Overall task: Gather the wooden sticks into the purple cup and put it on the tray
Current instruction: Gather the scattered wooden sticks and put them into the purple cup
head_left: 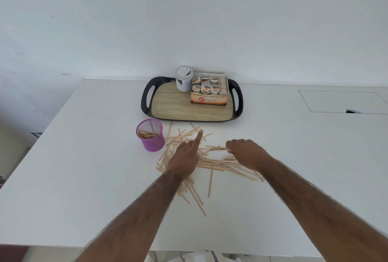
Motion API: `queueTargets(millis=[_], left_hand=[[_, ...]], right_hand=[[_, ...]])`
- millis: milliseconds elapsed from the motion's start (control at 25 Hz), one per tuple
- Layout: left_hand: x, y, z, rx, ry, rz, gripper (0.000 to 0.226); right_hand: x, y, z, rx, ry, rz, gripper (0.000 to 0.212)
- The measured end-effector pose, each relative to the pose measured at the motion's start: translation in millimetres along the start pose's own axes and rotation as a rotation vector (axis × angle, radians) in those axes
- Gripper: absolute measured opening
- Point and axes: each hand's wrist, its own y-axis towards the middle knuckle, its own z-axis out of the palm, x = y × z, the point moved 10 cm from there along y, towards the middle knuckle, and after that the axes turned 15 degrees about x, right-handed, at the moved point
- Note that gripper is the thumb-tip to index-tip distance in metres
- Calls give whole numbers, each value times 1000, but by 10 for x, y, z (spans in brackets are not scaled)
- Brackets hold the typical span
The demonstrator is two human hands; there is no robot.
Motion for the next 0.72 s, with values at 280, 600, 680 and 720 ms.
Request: queueTargets(millis=[280, 600, 680, 720], left_hand=[[-110, 40, -178, -179, -153, 42, 25], [98, -49, -308, -278, -762, -91, 41], [150, -54, -237, -295, -968, -158, 35], [153, -48, -228, -302, -973, -170, 27]], right_hand=[[171, 19, -114, -14, 187, -45, 15], [247, 110, -172, -8, 607, -40, 21], [328, 153, -149, -4, 654, -49, 20], [368, 180, -136, -8, 688, -52, 18]])
